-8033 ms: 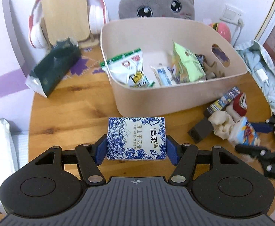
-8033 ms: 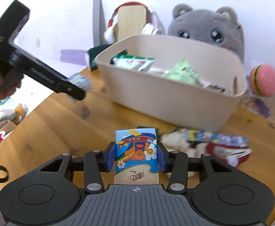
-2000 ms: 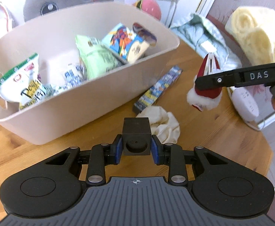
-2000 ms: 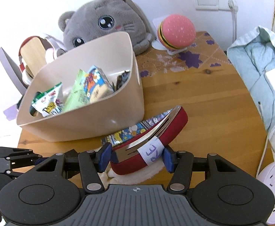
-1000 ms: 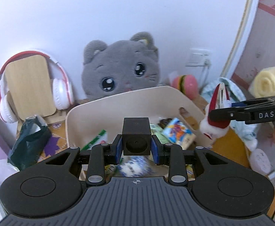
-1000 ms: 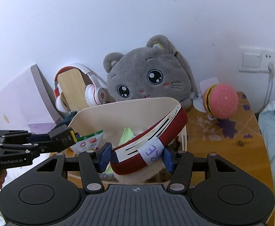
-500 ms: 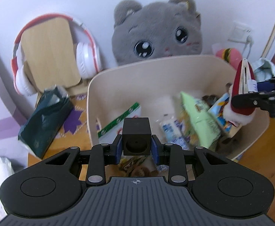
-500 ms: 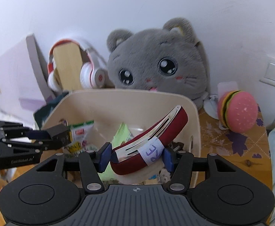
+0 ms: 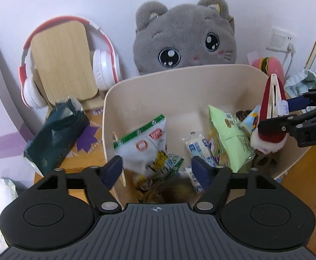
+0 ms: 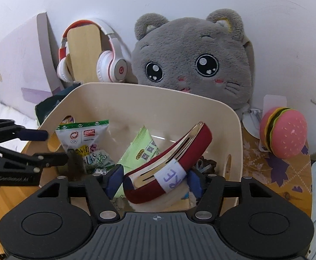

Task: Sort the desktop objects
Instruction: 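Carry the black cube and hair clip over the basket and release both, then move both tools back toward the cream scrunchie and cartoon pencil box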

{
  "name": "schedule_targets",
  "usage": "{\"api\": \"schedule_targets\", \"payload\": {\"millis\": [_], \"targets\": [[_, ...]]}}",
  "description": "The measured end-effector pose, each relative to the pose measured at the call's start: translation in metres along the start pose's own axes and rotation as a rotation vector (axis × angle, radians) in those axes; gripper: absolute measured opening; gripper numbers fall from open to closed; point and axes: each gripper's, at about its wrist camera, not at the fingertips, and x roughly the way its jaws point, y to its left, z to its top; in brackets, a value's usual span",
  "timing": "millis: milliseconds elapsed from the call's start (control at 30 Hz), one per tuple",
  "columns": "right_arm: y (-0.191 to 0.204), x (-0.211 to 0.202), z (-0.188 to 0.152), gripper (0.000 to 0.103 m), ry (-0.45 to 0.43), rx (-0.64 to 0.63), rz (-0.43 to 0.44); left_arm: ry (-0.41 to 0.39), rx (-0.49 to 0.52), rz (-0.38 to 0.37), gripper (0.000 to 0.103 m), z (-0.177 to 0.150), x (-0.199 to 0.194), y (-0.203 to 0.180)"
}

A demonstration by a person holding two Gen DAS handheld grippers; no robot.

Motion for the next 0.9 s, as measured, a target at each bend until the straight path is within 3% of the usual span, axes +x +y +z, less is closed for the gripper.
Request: {"api": "schedule_targets", "payload": {"millis": [267, 667, 767, 900], "targets": [[-0.005, -0.012, 0.000, 0.089, -0.035, 0.012, -0.012, 0.013, 0.011, -0.001, 0.077, -0.001, -0.003, -0.005], [-0.022, -0.040, -0.013, 0.092, -0.092, 0.043, -0.034, -0.038, 0.007, -0.036, 0.078, 0.004, -0.027, -0.017], [-0.031, -0.049, -0.022, 0.102, -0.104, 0.068, -0.025, -0.053, 0.027, -0.051, 0.078, 0.005, -0.035, -0.024], [-0.042, -0.059, -0.033, 0.103, -0.126, 0.092, -0.016, -0.063, 0.043, -0.073, 0.078, 0.003, -0.046, -0.033]]}}
